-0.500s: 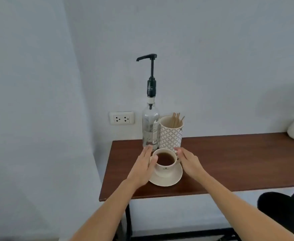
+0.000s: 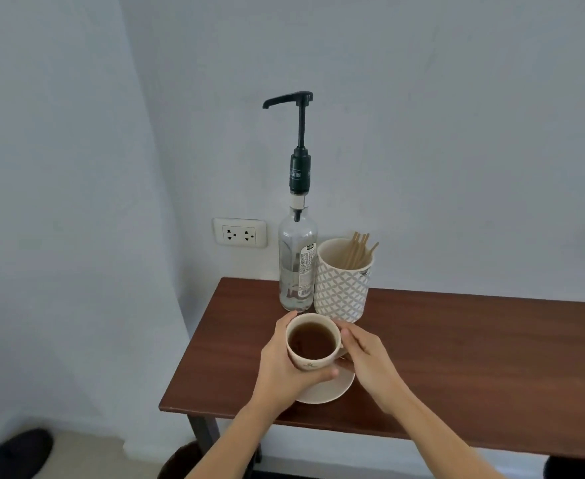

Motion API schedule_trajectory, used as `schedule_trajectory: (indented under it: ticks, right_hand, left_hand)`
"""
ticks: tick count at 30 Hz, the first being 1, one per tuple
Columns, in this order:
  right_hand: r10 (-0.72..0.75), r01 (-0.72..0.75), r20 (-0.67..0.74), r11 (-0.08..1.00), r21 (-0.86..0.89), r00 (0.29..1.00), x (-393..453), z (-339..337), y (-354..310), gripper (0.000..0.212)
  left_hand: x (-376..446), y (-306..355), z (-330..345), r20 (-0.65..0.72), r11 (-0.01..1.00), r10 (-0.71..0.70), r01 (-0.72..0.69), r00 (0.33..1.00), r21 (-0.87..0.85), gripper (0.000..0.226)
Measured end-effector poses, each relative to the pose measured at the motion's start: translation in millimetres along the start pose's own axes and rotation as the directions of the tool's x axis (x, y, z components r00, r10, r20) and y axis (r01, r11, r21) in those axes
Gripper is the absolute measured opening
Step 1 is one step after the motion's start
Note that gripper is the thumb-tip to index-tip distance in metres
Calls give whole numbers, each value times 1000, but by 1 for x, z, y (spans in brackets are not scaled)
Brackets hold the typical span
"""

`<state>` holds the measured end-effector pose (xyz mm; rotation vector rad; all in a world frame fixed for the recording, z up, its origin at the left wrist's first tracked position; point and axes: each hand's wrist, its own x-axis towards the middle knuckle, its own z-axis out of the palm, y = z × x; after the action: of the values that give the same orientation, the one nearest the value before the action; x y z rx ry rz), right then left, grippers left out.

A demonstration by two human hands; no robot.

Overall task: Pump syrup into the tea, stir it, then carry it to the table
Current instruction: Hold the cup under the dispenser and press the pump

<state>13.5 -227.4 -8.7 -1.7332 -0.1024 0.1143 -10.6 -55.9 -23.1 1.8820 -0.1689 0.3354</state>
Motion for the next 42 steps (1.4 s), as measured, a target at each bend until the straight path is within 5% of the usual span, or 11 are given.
schedule_trajectory:
  ticks: [14, 18, 23, 30, 42]
  right_hand:
    - [-176, 190, 118, 975, -116, 977, 19, 5, -122, 32]
    - [-352, 350, 38, 906, -236, 935, 42, 10, -174, 29]
    - [-453, 417, -106, 874, -250, 885, 77, 18, -253, 51]
    - [-404, 407, -196, 913, -24, 894, 122, 34, -309, 57]
    - [-271, 320, -274, 935, 155, 923, 140, 46, -312, 21]
  left_hand:
    - [44, 75, -57, -173, 993, 119, -119, 978, 13, 83]
    - [78, 107, -81, -171, 991, 122, -129, 978, -26, 89]
    - [120, 138, -107, -158, 990, 136, -139, 978, -10, 90]
    - [164, 163, -123, -172, 993, 110, -117, 979, -33, 94]
    - [197, 175, -134, -132, 994, 39, -52, 991, -99, 94]
